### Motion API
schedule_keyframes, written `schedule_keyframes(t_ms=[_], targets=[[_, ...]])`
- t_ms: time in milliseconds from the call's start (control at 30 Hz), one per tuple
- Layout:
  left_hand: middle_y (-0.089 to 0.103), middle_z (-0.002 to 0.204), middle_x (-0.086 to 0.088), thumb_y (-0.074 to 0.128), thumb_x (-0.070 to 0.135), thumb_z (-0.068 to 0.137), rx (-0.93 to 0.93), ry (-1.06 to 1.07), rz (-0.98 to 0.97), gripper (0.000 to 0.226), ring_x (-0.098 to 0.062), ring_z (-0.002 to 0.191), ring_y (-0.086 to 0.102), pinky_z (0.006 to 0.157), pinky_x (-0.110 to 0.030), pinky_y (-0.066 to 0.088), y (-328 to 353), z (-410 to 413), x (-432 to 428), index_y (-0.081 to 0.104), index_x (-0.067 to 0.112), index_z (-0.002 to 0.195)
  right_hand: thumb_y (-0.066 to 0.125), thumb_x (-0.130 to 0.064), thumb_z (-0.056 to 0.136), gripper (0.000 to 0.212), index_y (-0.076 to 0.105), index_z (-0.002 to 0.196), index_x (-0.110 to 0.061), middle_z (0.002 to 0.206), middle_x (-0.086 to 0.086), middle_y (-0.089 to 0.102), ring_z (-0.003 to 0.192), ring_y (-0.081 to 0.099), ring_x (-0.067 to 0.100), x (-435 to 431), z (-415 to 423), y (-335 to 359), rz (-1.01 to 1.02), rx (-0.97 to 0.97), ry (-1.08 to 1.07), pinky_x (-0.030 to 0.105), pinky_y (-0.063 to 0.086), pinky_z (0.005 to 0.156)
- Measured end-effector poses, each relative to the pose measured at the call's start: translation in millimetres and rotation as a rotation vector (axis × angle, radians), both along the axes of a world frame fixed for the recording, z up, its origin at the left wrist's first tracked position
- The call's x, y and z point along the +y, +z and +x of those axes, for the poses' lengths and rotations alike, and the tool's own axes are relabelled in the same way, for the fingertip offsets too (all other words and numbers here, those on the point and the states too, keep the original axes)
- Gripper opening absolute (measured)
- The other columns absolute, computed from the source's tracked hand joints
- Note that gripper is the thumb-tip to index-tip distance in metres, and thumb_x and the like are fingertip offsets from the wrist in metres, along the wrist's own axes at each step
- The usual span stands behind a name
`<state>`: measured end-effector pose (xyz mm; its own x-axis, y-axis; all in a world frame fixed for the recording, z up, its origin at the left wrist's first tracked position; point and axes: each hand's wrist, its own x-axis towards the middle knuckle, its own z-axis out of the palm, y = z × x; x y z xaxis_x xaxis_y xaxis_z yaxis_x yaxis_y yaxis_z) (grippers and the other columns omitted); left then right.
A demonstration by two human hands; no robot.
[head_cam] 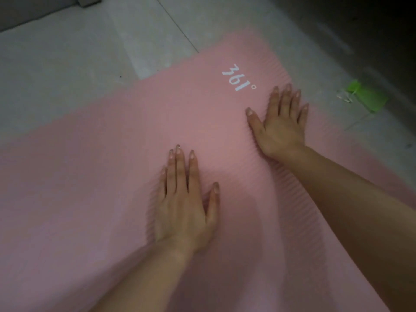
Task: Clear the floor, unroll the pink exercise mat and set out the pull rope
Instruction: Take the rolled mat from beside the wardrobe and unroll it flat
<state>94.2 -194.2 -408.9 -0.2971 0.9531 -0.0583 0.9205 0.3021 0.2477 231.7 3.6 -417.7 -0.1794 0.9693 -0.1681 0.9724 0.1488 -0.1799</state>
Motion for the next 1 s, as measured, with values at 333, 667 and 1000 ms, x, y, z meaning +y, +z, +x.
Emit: schedule_keyframes(t_ms=[333,667,1000], targets=[[0.011,0.161,-0.016,0.031,0.049,0.093,-0.043,-0.001,0.029,0.074,-0.029,0.150,0.008,0.121,-0.038,0.006,-9,-5,2,0.020,0.006,0.152,0.016,-0.080,0.084,0.078,0.001,0.152,-0.045,0.163,0.017,-0.013,0.148,-0.018,0.040,72,-74,2,-0.045,-0.007,0.010,0.062,-0.014,0.113],[0.001,0.163,-0.010,0.017,0.056,0.091,-0.045,0.019,0.000,0.077,-0.022,0.151,-0.002,0.118,-0.030,-0.009,-4,-5,3,0.010,0.013,0.154,0.014,-0.068,0.093,0.064,-0.003,0.151,-0.047,0.165,0.000,-0.008,0.151,-0.012,0.030,-52,51,5,0.001,-0.045,-0.096,0.057,-0.009,0.118],[-0.023,0.160,-0.002,0.040,0.082,0.073,-0.266,-0.170,-0.136,0.112,-0.014,0.146,-0.024,0.118,-0.031,-0.013,6,-30,-14,-0.009,0.020,0.153,0.001,-0.075,0.084,0.072,-0.011,0.148,-0.045,0.164,0.012,-0.010,0.146,-0.007,0.049,-135,113,4,-0.121,-0.221,-0.398,0.079,0.007,0.102]])
